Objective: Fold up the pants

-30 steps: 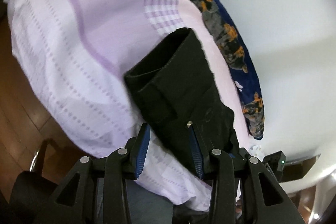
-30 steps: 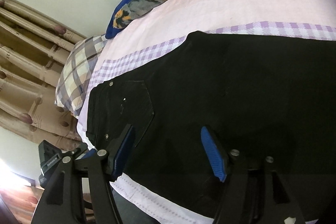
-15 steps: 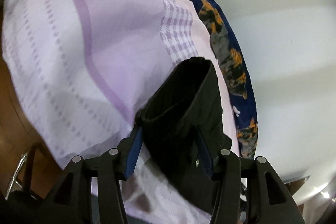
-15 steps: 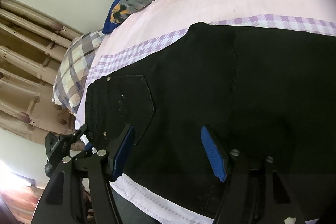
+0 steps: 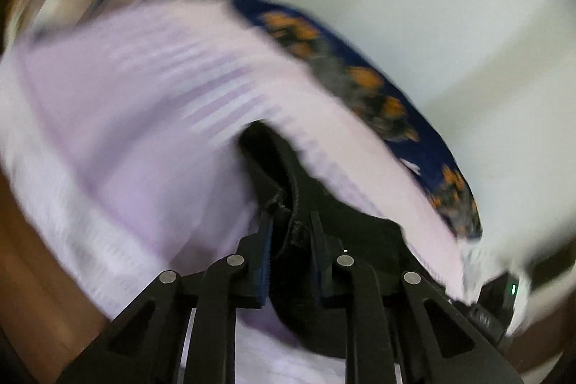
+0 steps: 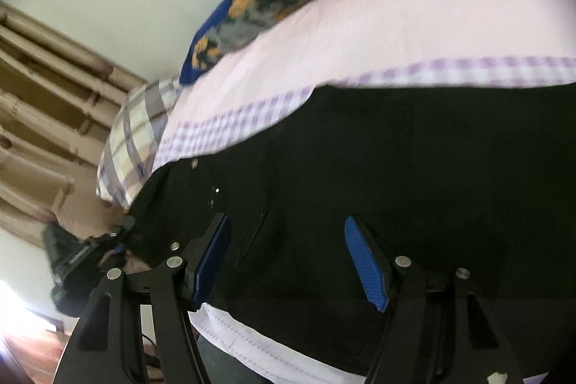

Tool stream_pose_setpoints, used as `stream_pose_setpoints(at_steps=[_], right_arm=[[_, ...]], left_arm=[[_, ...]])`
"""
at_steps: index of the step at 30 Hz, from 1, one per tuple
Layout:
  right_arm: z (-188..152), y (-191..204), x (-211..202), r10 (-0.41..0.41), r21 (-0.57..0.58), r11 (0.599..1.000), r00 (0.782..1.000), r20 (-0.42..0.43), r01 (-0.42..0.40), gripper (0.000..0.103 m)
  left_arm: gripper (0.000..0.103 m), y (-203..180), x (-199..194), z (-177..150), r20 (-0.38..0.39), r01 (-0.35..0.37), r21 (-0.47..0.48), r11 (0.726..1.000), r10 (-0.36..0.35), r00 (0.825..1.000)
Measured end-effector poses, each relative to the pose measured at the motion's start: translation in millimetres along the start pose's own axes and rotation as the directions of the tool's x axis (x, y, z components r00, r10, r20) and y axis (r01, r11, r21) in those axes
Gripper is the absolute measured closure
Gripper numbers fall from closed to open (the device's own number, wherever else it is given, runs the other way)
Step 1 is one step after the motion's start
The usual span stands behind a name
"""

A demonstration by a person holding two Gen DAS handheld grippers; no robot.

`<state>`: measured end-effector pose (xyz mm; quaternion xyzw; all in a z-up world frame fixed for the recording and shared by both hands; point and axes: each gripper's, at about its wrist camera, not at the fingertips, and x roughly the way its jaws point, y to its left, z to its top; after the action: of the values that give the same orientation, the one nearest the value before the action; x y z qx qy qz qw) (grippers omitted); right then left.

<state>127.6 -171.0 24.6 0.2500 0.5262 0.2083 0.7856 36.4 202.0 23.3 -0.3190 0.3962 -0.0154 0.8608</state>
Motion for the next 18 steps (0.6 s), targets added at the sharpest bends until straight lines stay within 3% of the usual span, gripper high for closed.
stream_pose_setpoints(at_steps=[4,7,13,18], right_arm=[[9,-26,-36,-0.006,0.052,0.999,0.997,0.082,0.002,0.039],[11,-50,-62,-0.016,0.101,0.995,0.991,0.135,0.003,0.039],[2,-96,-109,-0.061,0.183,0.983,0.974,0.217,0.021,0.039],[-10,-134,-131,-0.092,0.257,0.966,0.966,0.240,0.028,0.039]], left_arm=[[0.086,-80,-5,4,-0.005,0.108,0.195,0.975,-0.109,0.994],[0.086,-143,6,-5,-0.058,0.187,0.307,0.933,-0.178,0.982],[0.087,-237,57,-61,-0.238,0.279,0.474,0.835,-0.183,0.954],[0.087,-280,103,-119,-0.424,0.372,0.512,0.774,-0.150,0.893]])
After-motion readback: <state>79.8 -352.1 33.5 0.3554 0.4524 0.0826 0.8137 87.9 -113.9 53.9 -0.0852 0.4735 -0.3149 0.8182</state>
